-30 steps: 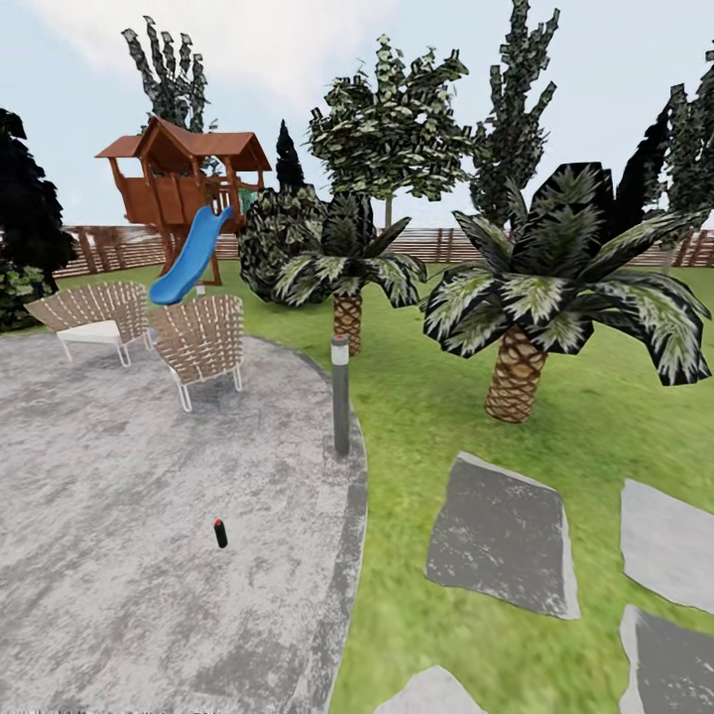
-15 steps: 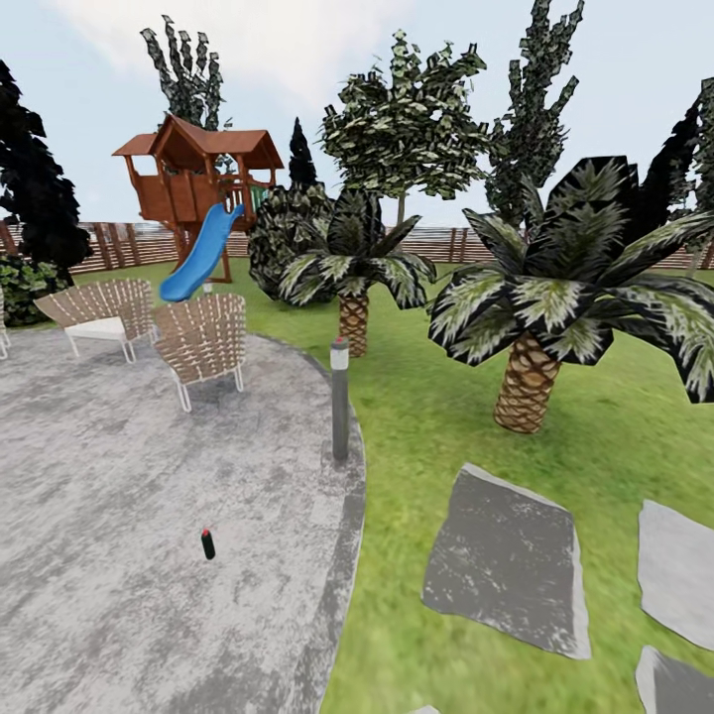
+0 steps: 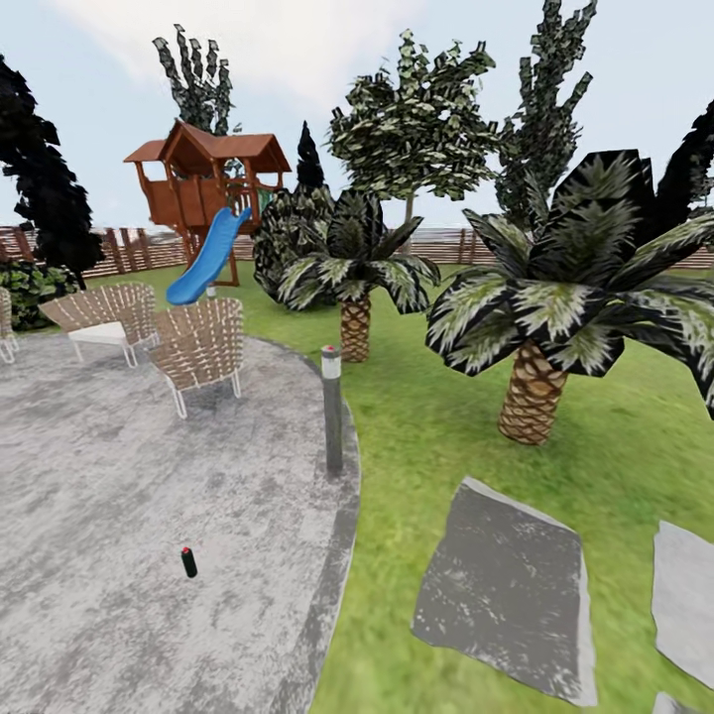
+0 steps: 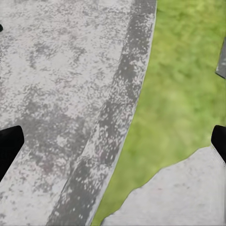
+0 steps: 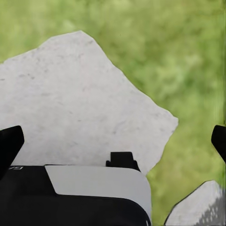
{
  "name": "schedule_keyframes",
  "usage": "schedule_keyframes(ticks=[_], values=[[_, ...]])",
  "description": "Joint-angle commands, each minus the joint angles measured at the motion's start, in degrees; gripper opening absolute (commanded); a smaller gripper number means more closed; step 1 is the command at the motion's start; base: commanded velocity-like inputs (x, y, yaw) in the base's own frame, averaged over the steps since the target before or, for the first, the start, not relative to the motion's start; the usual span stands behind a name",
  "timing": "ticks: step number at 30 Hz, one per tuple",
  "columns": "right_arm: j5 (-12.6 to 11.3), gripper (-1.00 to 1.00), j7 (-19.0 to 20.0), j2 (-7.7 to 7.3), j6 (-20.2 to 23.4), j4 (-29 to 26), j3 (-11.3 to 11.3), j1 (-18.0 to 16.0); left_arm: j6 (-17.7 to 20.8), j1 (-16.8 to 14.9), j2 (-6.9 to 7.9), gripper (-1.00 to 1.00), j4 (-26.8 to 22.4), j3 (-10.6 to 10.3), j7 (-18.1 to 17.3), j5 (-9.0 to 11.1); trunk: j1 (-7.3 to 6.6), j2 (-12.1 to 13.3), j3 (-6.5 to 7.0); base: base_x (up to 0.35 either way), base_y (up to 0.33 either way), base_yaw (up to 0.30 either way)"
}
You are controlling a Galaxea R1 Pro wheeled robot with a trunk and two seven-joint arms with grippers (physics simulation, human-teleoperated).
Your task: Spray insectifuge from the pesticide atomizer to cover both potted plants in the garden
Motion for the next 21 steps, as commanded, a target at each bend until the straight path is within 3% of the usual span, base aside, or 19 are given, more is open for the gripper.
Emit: schedule_keyframes(ticks=[1, 21], values=[[0.0, 1.0, 0.0, 0.03, -0.2, 0.0, 0.0, 0.0, -0.2, 0.0, -0.01, 1.0, 0.0, 0.0, 0.0, 0.0, 0.02, 0.0, -0.05, 0.253, -0.234, 0.229], [0.0, 1.0, -0.1, 0.11, -0.2, 0.1, 0.0, 0.0, -0.2, 0.0, 0.0, 1.0, 0.0, 0.0, 0.0, 0.0, 0.02, 0.0, -0.05, 0.253, -0.234, 0.253]])
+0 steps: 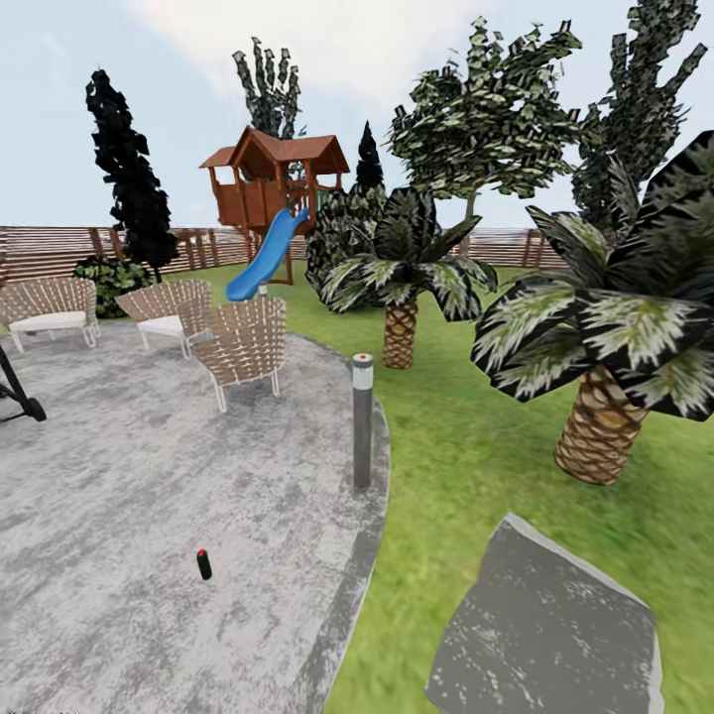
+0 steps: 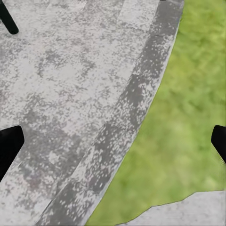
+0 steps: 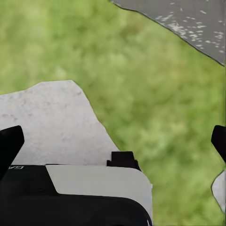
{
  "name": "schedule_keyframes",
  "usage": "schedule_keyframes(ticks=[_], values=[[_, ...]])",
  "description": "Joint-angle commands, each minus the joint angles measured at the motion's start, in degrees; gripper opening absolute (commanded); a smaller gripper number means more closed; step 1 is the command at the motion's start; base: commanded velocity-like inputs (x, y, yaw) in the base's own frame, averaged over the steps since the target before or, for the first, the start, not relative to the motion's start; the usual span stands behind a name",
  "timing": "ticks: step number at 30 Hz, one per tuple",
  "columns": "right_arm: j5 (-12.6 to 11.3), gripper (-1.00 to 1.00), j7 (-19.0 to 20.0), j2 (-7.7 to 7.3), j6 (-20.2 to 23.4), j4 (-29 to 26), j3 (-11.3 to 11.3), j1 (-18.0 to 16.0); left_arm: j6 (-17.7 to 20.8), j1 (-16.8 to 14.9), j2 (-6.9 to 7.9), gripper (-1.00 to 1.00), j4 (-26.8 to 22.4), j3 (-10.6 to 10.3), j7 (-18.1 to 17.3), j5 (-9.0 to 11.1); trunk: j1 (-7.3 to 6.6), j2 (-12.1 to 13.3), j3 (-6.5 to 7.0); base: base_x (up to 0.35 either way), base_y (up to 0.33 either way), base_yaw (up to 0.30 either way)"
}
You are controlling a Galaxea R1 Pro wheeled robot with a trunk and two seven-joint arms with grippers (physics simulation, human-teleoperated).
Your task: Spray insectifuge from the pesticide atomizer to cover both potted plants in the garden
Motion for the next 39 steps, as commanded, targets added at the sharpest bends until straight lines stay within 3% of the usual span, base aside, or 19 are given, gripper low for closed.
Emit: schedule_keyframes(ticks=[1, 23, 39], values=[[0.0, 1.0, 0.0, 0.0, -0.2, 0.0, 0.0, 0.0, -0.2, 0.0, 0.0, 1.0, 0.0, 0.0, 0.0, 0.0, 0.02, 0.0, -0.06, 0.253, -0.234, 0.256], [0.0, 1.0, 0.0, 0.0, -0.2, 0.0, 0.0, 0.0, -0.2, 0.0, -0.02, 1.0, 0.0, 0.0, 0.0, 0.0, 0.02, 0.0, -0.06, 0.247, -0.241, 0.256], [0.0, 1.0, 0.0, 0.0, -0.2, 0.0, 0.0, 0.0, -0.2, 0.0, -0.19, 1.0, 0.0, -0.2, -0.1, -0.1, 0.02, 0.0, -0.06, 0.023, -0.024, 0.256]])
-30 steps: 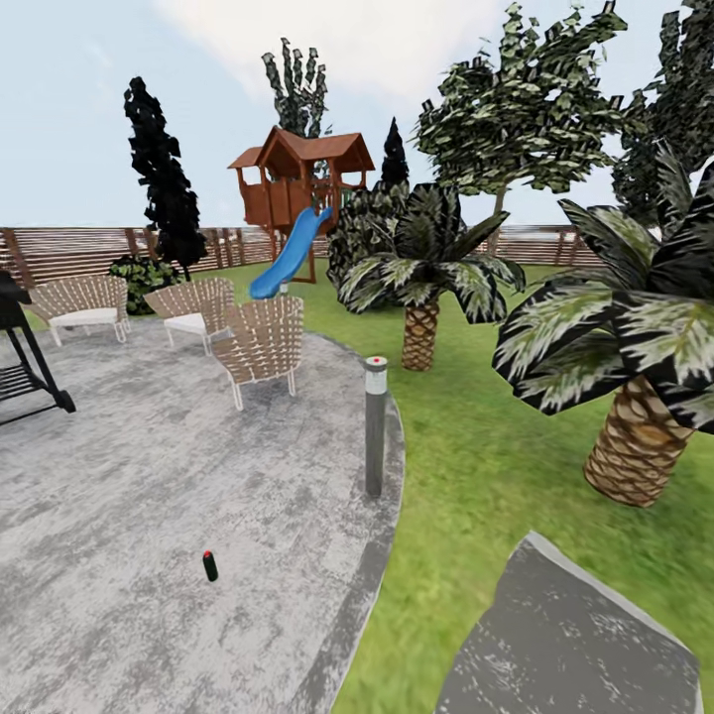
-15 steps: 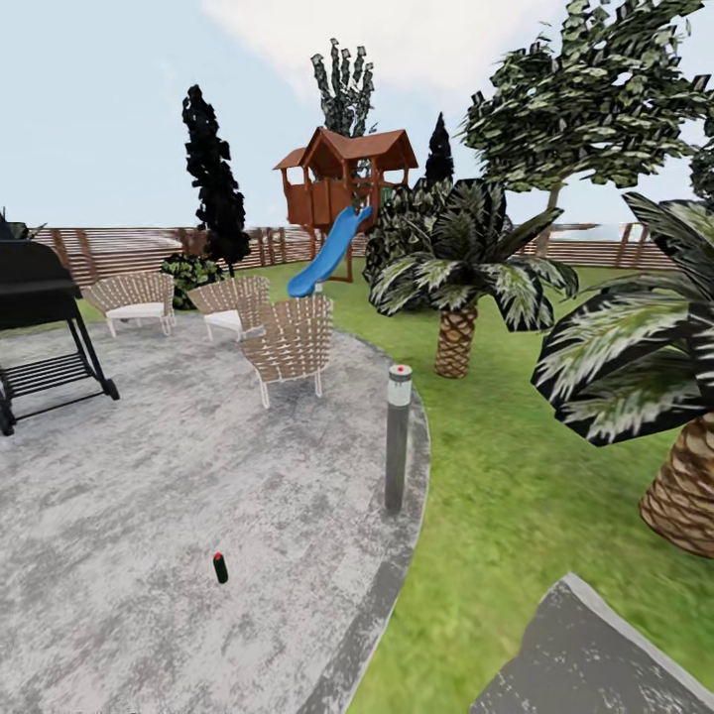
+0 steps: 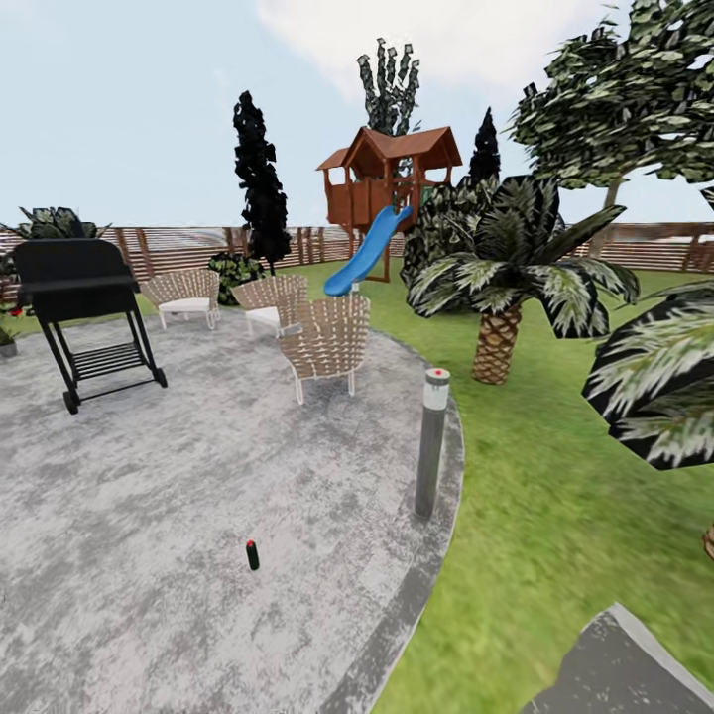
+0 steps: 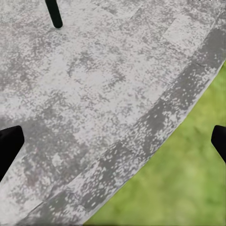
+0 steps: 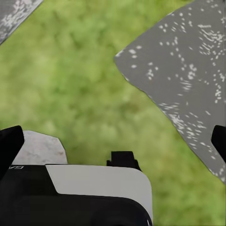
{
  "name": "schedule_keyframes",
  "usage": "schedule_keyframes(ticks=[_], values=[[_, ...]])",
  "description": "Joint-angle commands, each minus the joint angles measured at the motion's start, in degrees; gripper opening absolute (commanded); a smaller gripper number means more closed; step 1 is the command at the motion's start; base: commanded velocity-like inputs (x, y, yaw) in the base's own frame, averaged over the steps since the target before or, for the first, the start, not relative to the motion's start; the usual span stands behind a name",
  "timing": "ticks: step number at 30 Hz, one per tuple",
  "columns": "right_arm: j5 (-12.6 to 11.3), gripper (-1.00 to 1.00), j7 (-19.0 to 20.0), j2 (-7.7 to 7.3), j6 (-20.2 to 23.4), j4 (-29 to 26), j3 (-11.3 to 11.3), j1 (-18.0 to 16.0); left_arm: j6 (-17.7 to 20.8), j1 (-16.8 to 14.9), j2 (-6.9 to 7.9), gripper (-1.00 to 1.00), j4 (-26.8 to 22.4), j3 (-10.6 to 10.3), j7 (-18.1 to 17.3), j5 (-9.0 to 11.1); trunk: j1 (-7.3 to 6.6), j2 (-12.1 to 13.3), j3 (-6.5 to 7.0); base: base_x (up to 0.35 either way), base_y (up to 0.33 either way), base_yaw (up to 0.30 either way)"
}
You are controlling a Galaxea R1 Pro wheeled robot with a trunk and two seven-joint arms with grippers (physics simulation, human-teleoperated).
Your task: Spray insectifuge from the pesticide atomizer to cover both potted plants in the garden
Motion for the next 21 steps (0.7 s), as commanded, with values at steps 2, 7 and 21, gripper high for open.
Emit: schedule_keyframes(ticks=[2, 7, 21], values=[[0.0, 1.0, 0.0, 0.0, -0.2, 0.0, 0.0, 0.0, -0.2, 0.0, -0.01, 1.0, 0.0, 0.0, 0.0, 0.0, 0.0, 0.0, -0.06, 0.0, 0.0, 0.256], [0.0, 1.0, 0.0, 0.0, -0.2, 0.0, 0.0, 0.0, -0.2, 0.0, -0.01, 1.0, 0.1, 0.0, 0.0, 0.0, 0.0, 0.0, -0.06, 0.0, 0.0, 0.256], [0.0, 1.0, 0.0, 0.0, -0.2, 0.0, 0.0, 0.0, -0.2, 0.0, -0.01, 1.0, 0.1, 0.0, 0.0, 0.0, 0.0, 0.0, -0.06, 0.0, -0.101, 0.256]])
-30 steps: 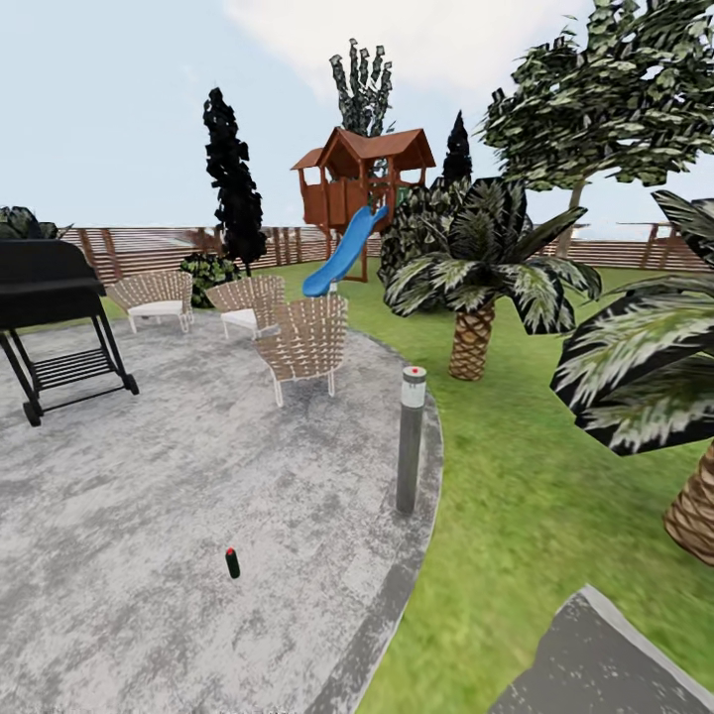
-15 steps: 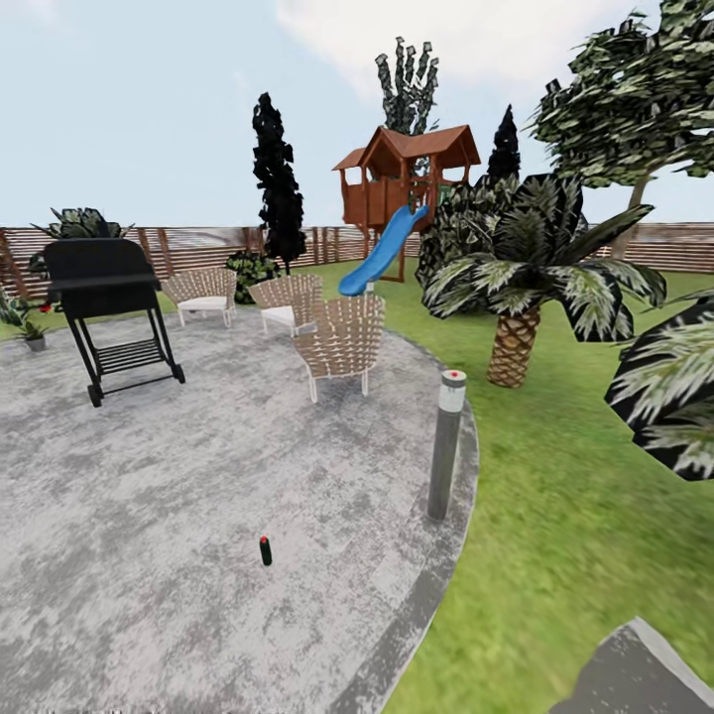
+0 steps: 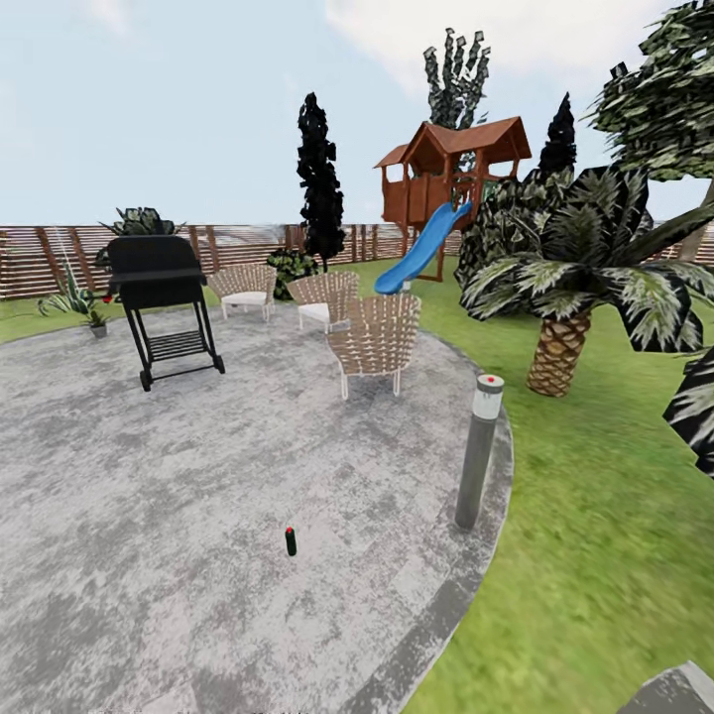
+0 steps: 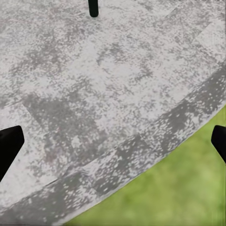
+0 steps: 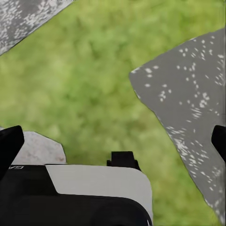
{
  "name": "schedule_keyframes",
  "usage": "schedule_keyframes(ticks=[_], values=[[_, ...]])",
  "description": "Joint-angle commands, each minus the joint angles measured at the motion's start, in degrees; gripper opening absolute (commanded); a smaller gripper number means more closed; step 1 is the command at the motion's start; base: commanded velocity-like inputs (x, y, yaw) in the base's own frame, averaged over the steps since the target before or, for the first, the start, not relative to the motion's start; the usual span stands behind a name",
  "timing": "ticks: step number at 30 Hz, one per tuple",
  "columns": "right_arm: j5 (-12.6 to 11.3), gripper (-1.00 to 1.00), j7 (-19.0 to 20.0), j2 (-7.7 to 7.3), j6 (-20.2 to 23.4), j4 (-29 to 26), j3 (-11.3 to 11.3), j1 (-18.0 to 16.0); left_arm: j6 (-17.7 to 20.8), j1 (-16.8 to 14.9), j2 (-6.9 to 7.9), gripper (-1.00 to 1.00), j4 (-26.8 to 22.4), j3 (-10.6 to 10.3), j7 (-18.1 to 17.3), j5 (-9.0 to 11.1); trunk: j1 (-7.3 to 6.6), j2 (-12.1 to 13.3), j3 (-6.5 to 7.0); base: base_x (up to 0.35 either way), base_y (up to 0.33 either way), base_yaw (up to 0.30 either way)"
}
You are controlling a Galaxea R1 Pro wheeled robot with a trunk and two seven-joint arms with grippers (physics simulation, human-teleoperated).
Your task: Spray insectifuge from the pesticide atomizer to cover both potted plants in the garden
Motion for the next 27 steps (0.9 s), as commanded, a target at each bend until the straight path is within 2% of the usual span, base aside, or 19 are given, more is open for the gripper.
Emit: schedule_keyframes(ticks=[1, 17, 27], values=[[0.0, 1.0, 0.0, 0.0, -0.2, 0.0, 0.0, 0.0, -0.2, 0.0, -0.01, 1.0, 0.0, 0.0, 0.0, 0.0, 0.0, 0.0, -0.06, 0.0, -0.296, 0.256], [0.0, 1.0, 0.0, 0.0, -0.2, 0.0, 0.0, 0.0, -0.2, 0.0, 0.08, 1.0, 0.0, 0.1, 0.0, 0.1, 0.0, 0.0, -0.06, 0.051, -0.309, 0.256], [0.0, 1.0, 0.0, 0.0, -0.2, 0.1, 0.0, 0.0, -0.2, 0.0, 0.08, 1.0, 0.0, 0.0, 0.0, 0.1, 0.0, 0.0, -0.06, 0.018, -0.049, 0.257]])
